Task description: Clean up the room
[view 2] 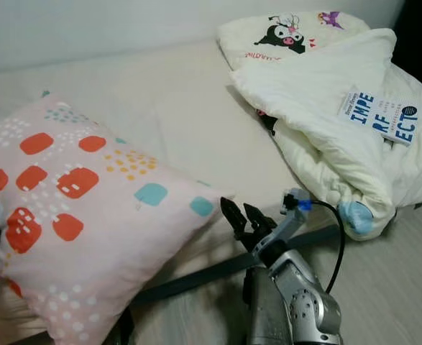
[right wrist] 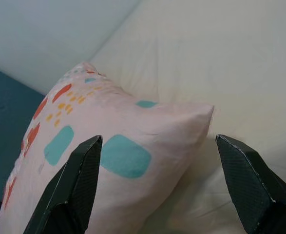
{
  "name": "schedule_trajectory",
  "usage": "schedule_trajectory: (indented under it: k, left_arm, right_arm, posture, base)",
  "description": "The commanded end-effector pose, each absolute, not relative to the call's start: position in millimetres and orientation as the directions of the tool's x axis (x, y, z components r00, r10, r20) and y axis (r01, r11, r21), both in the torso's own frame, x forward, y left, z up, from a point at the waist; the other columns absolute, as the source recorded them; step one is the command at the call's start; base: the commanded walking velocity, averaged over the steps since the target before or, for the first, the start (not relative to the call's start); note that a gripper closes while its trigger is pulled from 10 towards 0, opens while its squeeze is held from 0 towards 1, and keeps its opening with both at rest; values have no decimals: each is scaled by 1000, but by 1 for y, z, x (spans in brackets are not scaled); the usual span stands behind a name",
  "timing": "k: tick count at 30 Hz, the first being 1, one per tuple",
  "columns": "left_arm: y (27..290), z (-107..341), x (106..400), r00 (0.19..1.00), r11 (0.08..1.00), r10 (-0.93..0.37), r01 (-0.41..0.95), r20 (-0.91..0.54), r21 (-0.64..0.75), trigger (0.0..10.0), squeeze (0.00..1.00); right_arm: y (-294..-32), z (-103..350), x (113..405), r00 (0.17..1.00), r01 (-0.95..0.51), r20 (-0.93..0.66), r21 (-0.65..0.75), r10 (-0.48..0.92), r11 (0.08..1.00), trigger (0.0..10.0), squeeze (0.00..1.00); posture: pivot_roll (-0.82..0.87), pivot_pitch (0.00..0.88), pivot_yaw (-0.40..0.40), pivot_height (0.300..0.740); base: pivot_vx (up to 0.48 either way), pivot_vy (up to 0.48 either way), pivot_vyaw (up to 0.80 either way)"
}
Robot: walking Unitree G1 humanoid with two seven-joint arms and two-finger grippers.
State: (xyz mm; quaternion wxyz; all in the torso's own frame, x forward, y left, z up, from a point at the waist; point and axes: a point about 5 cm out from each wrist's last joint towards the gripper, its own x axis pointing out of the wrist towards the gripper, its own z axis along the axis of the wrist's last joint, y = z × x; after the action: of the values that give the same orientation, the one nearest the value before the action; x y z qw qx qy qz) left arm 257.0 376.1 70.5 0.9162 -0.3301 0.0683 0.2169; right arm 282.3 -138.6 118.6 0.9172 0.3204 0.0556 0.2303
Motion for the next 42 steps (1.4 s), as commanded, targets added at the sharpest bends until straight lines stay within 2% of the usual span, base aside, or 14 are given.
schedule_trajectory:
  k: [1,2,3,5,6,9,16,19,23,24,26,30,39,42]
  left_arm:
    - [360,59,257,933,643,240,-360,-269,-676,10000,153]
    - [350,61,260,963,613,167,-271,-213,-742,10000,0]
    - [350,61,260,963,613,167,-271,-213,-742,10000,0]
    - [332,66,261,995,521,38,-98,-91,-848,10000,0]
    - [332,66,261,995,521,38,-98,-91,-848,10000,0]
    - [316,70,260,999,406,-46,43,27,-913,10000,0]
    - [290,78,273,984,302,-83,178,160,-937,10000,0]
    - [287,79,275,983,299,-88,183,163,-937,10000,0]
    - [265,78,288,980,318,-128,189,155,-929,10000,0]
    - [250,78,296,977,333,-153,192,148,-923,8275,0]
    - [227,79,304,968,347,-204,214,149,-913,0,0]
    - [194,85,313,938,379,-311,269,152,-886,0,0]
    - [197,99,325,937,451,-313,288,153,-845,0,0]
    - [201,113,332,942,520,-288,307,174,-797,0,0]
  right_arm:
    - [-139,115,282,892,-372,33,621,451,691,10000,0]
    - [-139,114,282,893,-370,31,620,450,692,10000,0]
    - [-139,114,282,893,-370,31,620,450,692,10000,0]
    - [-140,114,284,894,-367,28,618,448,695,10000,0]
    - [-140,114,284,894,-367,28,618,448,695,10000,0]
    - [-141,114,285,895,-365,26,616,445,698,10000,0]
    - [-141,115,289,895,-368,27,611,446,701,10000,0]
    - [-141,115,289,895,-368,27,611,446,701,10000,0]
    - [-141,115,291,895,-369,30,610,445,701,10000,0]
    - [-140,115,291,895,-369,30,610,444,701,10000,0]
    - [-140,115,292,896,-369,31,609,444,702,10000,0]
    - [-139,117,293,897,-370,34,605,442,705,10000,0]
    - [-143,117,295,900,-366,32,597,434,714,10000,0]
    - [-141,117,298,899,-370,33,592,437,716,10000,0]
  posture:
    - [-137,183,15,431]
    - [-136,182,16,431]
    - [-136,182,16,431]
    - [-138,179,15,431]
    - [-138,179,15,431]
    - [-139,171,11,431]
    - [-143,158,5,431]
    - [-143,158,5,431]
    - [-143,153,5,431]
    - [-146,150,8,431]
    - [-152,148,8,431]
    - [-164,143,10,431]
    - [-170,132,8,431]
    - [-163,119,6,431]
  base:
    - [0,0,0]
    - [0,0,0]
    - [0,0,0]
    - [0,0,0]
    - [0,0,0]
    - [0,0,0]
    - [0,0,0]
    - [0,0,0]
    - [0,0,0]
    - [0,0,0]
    - [0,0,0]
    - [0,0,0]
    - [0,0,0]
    - [0,0,0]
